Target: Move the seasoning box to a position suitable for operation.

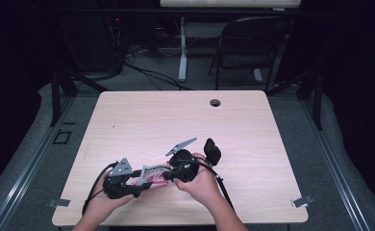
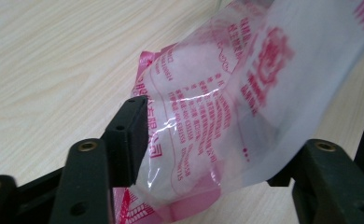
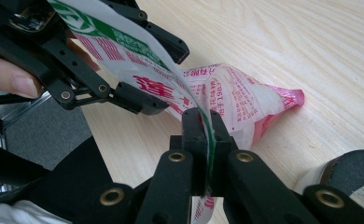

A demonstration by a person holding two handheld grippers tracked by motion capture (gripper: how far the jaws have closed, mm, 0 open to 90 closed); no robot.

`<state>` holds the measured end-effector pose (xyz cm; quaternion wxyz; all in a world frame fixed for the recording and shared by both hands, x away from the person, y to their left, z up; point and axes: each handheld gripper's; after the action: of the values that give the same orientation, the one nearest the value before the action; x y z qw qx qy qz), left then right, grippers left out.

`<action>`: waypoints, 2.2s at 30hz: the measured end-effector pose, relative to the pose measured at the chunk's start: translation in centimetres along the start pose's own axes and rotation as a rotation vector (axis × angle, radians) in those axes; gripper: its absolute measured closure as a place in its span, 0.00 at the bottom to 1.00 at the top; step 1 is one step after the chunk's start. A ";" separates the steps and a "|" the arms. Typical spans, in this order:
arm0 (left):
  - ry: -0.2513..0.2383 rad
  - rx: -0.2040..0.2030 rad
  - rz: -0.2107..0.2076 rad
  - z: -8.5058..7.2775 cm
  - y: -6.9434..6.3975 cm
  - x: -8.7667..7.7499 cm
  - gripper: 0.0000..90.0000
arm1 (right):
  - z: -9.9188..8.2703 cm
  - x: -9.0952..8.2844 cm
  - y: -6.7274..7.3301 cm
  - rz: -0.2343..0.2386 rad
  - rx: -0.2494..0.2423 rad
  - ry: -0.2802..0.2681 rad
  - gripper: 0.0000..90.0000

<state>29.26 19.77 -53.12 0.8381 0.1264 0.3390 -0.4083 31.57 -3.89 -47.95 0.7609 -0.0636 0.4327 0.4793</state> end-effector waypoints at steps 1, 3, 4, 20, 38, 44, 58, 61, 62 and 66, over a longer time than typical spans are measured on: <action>-0.003 0.017 0.010 -0.1 0.1 0.0 0.45 | 0.0 0.0 0.0 0.001 -0.002 0.003 1.00; -0.010 0.019 0.020 -0.4 0.3 0.2 0.41 | 0.1 -0.1 -0.1 0.002 -0.005 0.011 1.00; -0.007 0.008 0.020 -0.6 0.4 0.3 0.39 | 0.1 -0.1 -0.1 0.003 -0.006 0.012 1.00; 0.044 0.021 0.028 -2.4 0.7 2.7 0.33 | 0.2 -0.1 -0.2 0.014 -0.008 0.014 1.00; 0.068 0.007 -0.017 -2.2 0.4 3.0 0.47 | 1.0 -0.7 0.0 0.005 -0.027 -0.004 1.00; 0.068 -0.012 -0.038 -2.1 0.1 3.0 0.49 | 1.2 -1.2 -0.1 0.004 -0.028 -0.015 1.00; 0.068 -0.064 -0.062 -2.1 0.1 4.2 0.39 | 1.0 -1.2 0.2 -0.016 -0.041 -0.012 1.00; 0.073 -0.062 -0.063 -2.1 0.1 4.6 0.37 | 0.9 -1.2 0.2 -0.014 -0.033 -0.021 1.00; 0.071 -0.060 -0.063 -2.1 0.0 4.7 0.37 | 0.9 -1.3 0.2 -0.013 -0.036 -0.015 1.00; 0.065 -0.060 -0.059 -2.0 -0.1 5.0 0.36 | 0.8 -1.3 0.2 -0.014 -0.038 -0.016 1.00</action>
<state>30.45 17.69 -57.98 0.8176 0.1043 0.3820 -0.4180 31.68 -4.22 -46.47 0.7663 -0.0772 0.4171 0.4826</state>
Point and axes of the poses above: each handheld gripper's, and its own axes: x roughly forward along the jaws, z roughly out of its top, y roughly to its left, and after that the axes turned 3 degrees about z, right-handed
